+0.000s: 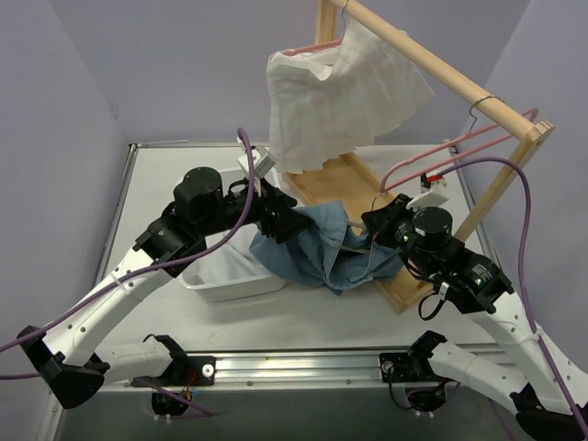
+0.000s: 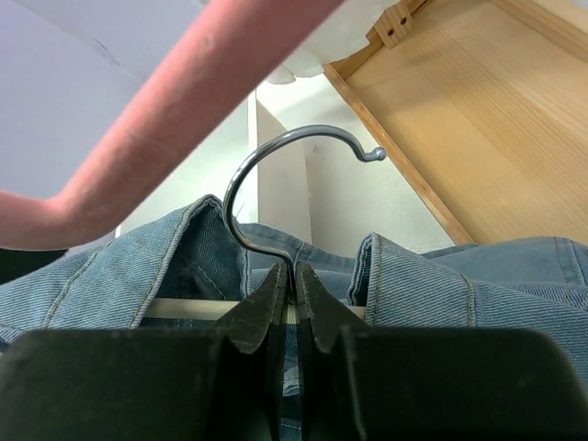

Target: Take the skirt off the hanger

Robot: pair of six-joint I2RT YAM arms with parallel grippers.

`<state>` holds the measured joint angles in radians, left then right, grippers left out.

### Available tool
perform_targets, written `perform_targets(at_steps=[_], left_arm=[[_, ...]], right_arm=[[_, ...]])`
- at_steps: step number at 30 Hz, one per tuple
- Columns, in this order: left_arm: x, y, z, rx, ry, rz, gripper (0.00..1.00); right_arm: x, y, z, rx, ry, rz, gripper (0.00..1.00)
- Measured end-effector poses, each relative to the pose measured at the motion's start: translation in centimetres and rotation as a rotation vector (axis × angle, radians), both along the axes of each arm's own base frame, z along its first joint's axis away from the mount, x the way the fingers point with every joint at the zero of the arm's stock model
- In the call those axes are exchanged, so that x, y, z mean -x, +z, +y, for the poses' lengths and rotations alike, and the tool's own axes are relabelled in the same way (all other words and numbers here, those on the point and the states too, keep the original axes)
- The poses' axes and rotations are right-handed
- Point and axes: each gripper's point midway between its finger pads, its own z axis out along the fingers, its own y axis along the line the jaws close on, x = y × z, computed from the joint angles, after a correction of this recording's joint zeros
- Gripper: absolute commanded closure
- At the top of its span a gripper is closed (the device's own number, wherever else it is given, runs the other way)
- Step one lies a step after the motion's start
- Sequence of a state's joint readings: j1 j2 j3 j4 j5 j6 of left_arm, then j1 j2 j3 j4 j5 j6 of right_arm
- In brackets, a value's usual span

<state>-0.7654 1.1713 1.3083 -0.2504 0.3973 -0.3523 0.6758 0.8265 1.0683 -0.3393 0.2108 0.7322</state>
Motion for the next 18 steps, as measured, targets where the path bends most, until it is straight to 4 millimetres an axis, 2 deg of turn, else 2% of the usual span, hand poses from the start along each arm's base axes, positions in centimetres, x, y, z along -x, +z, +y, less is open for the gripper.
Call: perform_targets(at_steps=[2, 6, 10, 14, 16, 17, 18], left_arm=[[0.3, -0.4, 0.5, 0.0, 0.007, -0.01, 0.19], [1.1, -3.6, 1.8, -0.041, 0.026, 0.012, 0.26], [1.2, -6.2, 2.3, -0.084, 0.045, 0.049, 0.49], [0.8, -6.5, 2.5, -0.095, 0.068, 0.047, 0.72], [0.7, -6.5, 2.6, -0.099, 0.077, 0.042, 0.73], [0.6, -6.5, 2.6, -0.101, 0.08, 0.041, 0.83], [0.6, -6.6, 2.7, -0.101, 0.084, 0.043, 0.87]], right_arm=[[0.3, 0.4, -0.4, -0.009, -0.009, -0.012, 1.0], [1.0, 1.1, -1.3, -0.02, -0.024, -0.03, 1.0], [1.5, 1.2, -2.0, -0.019, -0.039, -0.033, 1.0], [2.1, 1.1, -2.9, -0.011, -0.057, -0.028, 1.0], [2.4, 1.2, -3.4, -0.009, -0.069, -0.03, 1.0], [2.5, 1.3, -3.7, -0.009, -0.074, -0.031, 1.0], [2.6, 1.3, -3.9, -0.007, -0.081, -0.031, 1.0]])
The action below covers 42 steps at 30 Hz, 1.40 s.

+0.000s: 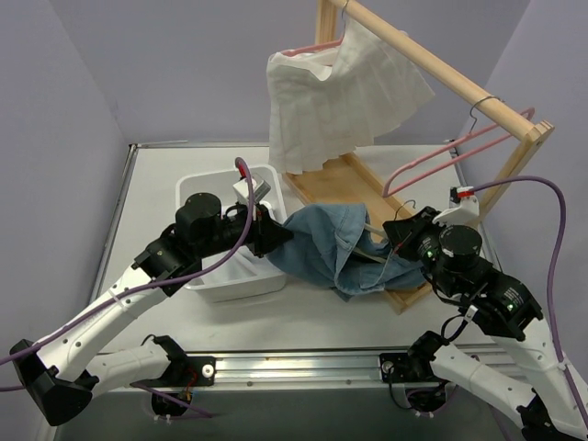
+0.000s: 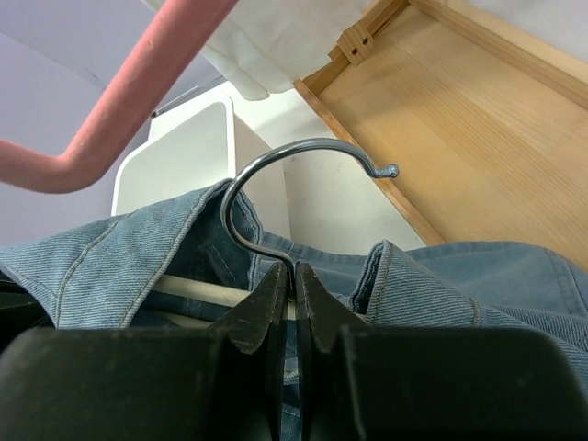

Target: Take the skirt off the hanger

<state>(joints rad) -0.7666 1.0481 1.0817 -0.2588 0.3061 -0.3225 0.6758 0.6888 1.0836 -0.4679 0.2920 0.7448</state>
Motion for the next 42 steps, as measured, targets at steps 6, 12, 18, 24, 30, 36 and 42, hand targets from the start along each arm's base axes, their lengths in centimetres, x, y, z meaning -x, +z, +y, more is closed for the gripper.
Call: perform_targets(at_steps=[6, 12, 18, 24, 30, 36, 42], left_arm=[[-0.4, -0.2, 0.2, -0.013, 0.034, -0.005, 0.98], [-1.9, 0.1, 2.3, -0.038, 0.188, -0.017, 0.98], [-4.2, 4.7, 4.2, -0.018, 0.359, -0.075, 0.98], [-5.1, 8.1, 4.5, 0.014, 0.404, -0.11, 0.98], [-5.7, 6.9, 5.1, -0.056, 0.438, -0.101, 0.98], [-6.3, 5.4, 7.4, -0.1, 0.509, -0.089, 0.98], [-5.9, 3.3, 9.2, -0.13, 0.533, -0.064, 0.97]], right_arm=[[0.5, 0.0, -0.9, 0.008, -0.026, 0.01, 1.0], [1.0, -0.2, -1.5, 0.005, -0.043, 0.023, 1.0], [1.7, 0.4, -1.9, -0.048, -0.05, 0.009, 1.0], [2.1, 0.9, -1.7, -0.098, -0.041, -0.008, 1.0], [2.2, 0.3, -1.8, -0.107, -0.047, 0.004, 1.0], [3.0, 0.0, -3.7, -0.104, -0.111, 0.0, 1.0], [3.5, -1.4, -6.0, -0.013, -0.175, 0.015, 1.0]])
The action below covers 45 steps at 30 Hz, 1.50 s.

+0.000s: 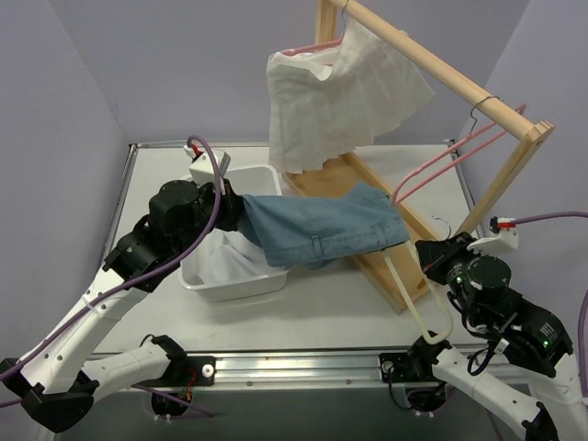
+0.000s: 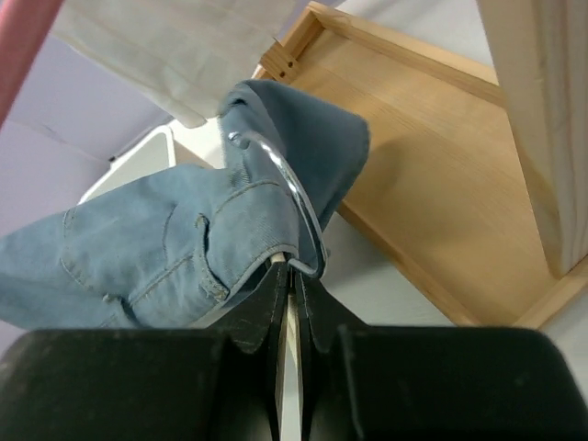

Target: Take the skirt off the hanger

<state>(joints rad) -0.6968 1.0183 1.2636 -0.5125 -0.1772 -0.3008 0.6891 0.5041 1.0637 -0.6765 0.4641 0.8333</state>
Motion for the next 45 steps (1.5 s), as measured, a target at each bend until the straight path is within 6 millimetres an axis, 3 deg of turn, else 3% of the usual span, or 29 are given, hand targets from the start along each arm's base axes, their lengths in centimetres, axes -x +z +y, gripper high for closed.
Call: perform_targets(at_steps=[7, 14, 18, 24, 29, 34, 38, 41, 45], left_arm=[[0.0, -1.1, -1.8, -0.01, -0.08, 0.034, 0.98], [-0.8, -0.6, -3.1, -0.007, -0.112, 0.032, 0.98], [-2.0, 0.6, -4.4, 0.01, -0.123, 0.013, 0.98], [-4.5, 3.5, -6.0, 0.031, -0.122, -0.056, 0.98], [-6.3, 6.5, -8.0, 0.079, -0.152, -0.112, 0.98], [-6.5, 6.0, -10.3, 0.124, -0.236, -0.084, 0.98], [-6.7, 5.5, -10.9, 0.121, -0.257, -0.061, 0.98], [-6.8, 6.6, -10.9, 0.121, -0.258, -0.081, 0.98], [-6.7, 10.0, -10.3, 0.133, -0.259, -0.163, 0.98]], right_arm=[[-1.1, -0.9, 1.7, 0.065, 0.056, 0.042, 1.0], [-1.8, -1.6, 5.9, 0.079, 0.239, 0.081, 1.0], [-0.9, -1.1, 8.7, 0.051, 0.403, 0.072, 1.0], [2.3, 1.9, 11.9, -0.067, 0.654, -0.044, 1.0], [4.7, 5.9, 13.6, -0.203, 0.805, -0.188, 1.0], [4.7, 8.5, 16.3, -0.313, 0.915, -0.26, 1.0], [4.3, 10.0, 17.7, -0.364, 0.968, -0.296, 1.0], [4.0, 10.5, 18.0, -0.362, 0.972, -0.295, 1.0], [4.7, 12.7, 17.4, -0.364, 0.977, -0.36, 1.0]])
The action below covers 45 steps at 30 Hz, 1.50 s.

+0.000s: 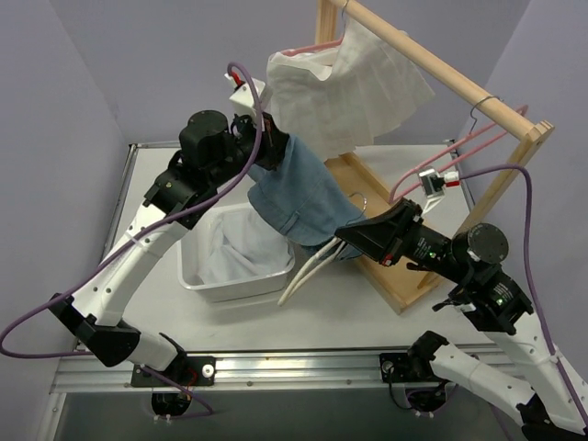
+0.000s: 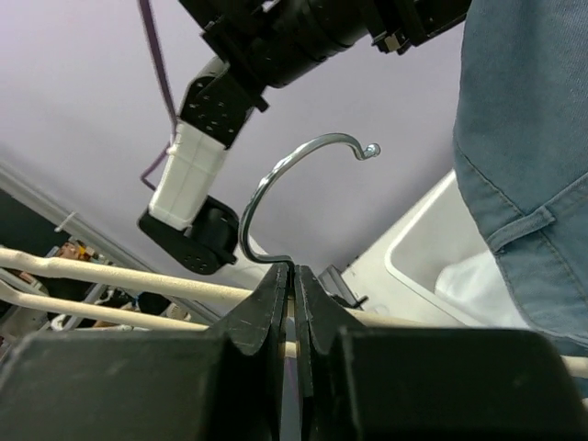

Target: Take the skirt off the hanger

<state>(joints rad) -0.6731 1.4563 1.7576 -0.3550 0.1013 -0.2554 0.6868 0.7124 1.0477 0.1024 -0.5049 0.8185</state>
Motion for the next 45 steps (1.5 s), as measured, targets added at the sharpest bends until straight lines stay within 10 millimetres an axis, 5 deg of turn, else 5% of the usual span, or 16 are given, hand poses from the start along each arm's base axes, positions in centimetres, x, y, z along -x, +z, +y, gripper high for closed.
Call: perform_targets(at_steps=[6, 11, 15, 18, 23, 31, 37, 41, 45], left_arm=[[-0.2, 3.5, 0.6, 0.022, 0.018, -0.097, 0.98], [-1.3, 1.7, -0.5, -0.001, 0.01, -0.066, 0.98], [-2.0, 0.3, -0.9, -0.03, 0.009, -0.04, 0.98], [-1.7, 1.1, -0.5, -0.043, 0.011, -0.047, 0.98], [-0.5, 6.2, 1.4, 0.001, 0.043, -0.172, 0.98], [3.8, 15.4, 7.7, 0.082, 0.17, -0.415, 0.98], [6.6, 19.6, 11.7, 0.108, 0.258, -0.541, 0.98], [6.6, 20.1, 12.5, 0.105, 0.289, -0.559, 0.98], [4.9, 17.6, 12.2, 0.065, 0.305, -0.512, 0.98]], right_arm=[[3.4, 5.0, -2.0, -0.195, 0.054, -0.133, 1.0], [4.5, 7.5, -2.3, -0.285, 0.102, -0.184, 1.0], [3.1, 6.0, -2.0, -0.201, 0.044, -0.129, 1.0], [2.4, 5.0, -2.4, -0.137, -0.02, -0.099, 1.0], [2.5, 2.8, -4.1, -0.075, -0.101, -0.054, 1.0], [2.5, 0.0, -5.7, -0.003, -0.178, 0.01, 1.0], [2.1, -1.1, -5.6, 0.029, -0.191, 0.032, 1.0], [1.8, -1.8, -5.4, 0.042, -0.191, 0.045, 1.0], [1.5, -2.5, -5.2, 0.053, -0.193, 0.058, 1.0]])
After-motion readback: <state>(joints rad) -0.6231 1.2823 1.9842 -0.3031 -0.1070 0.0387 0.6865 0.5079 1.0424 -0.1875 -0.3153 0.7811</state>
